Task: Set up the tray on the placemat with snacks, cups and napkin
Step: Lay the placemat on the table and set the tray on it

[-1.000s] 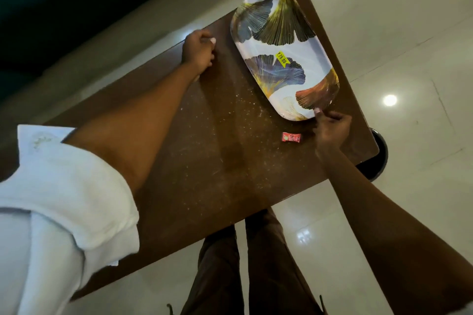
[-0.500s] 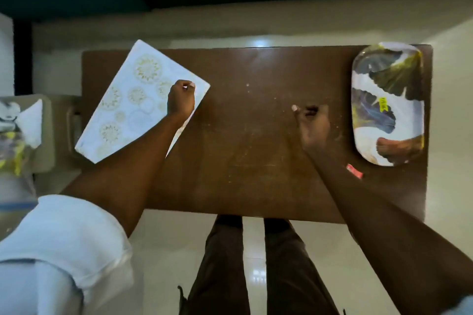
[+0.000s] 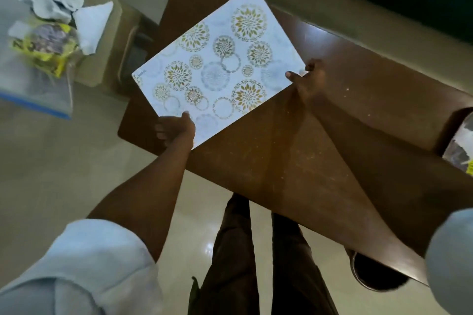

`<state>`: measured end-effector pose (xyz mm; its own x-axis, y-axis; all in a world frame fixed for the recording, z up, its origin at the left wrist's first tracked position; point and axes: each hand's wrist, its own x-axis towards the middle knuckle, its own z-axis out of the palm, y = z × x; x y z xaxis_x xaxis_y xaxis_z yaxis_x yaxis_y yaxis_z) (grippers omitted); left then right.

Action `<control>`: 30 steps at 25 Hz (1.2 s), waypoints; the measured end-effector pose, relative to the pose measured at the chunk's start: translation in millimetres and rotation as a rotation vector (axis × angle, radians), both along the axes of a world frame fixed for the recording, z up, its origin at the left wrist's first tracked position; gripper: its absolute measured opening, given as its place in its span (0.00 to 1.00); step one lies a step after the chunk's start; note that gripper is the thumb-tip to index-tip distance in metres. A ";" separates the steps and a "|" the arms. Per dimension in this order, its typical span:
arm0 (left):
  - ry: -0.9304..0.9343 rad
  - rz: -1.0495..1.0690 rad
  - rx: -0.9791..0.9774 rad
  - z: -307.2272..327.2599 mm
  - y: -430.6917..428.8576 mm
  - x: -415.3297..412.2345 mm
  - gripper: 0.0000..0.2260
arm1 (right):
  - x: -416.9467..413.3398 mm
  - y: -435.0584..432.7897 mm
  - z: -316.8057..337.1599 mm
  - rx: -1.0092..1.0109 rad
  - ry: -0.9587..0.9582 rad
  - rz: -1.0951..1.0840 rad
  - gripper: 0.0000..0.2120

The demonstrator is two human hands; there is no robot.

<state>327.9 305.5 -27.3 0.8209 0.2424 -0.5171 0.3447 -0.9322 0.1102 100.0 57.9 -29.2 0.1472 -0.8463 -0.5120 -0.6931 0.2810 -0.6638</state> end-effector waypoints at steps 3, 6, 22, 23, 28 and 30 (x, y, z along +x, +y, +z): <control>0.011 0.142 -0.023 -8.6 18.1 5.6 0.41 | 12.4 -18.6 -16.9 -0.132 0.208 0.144 0.35; -0.017 0.177 -0.043 -14.1 23.7 12.3 0.43 | 23.4 -23.8 -20.3 -0.214 0.371 0.196 0.37; 0.227 0.040 0.049 -14.2 21.2 40.2 0.36 | 32.8 -44.1 -6.8 0.104 0.316 0.187 0.44; 0.226 0.037 0.035 -13.6 21.3 39.9 0.35 | 32.8 -43.1 -5.3 0.099 0.278 0.163 0.42; 0.182 0.161 -0.162 -16.3 34.7 39.1 0.31 | 10.3 -27.6 5.3 0.004 0.007 0.164 0.18; 0.150 0.116 -0.187 -16.4 33.3 34.3 0.32 | -14.5 -18.6 9.7 0.033 -0.088 0.134 0.11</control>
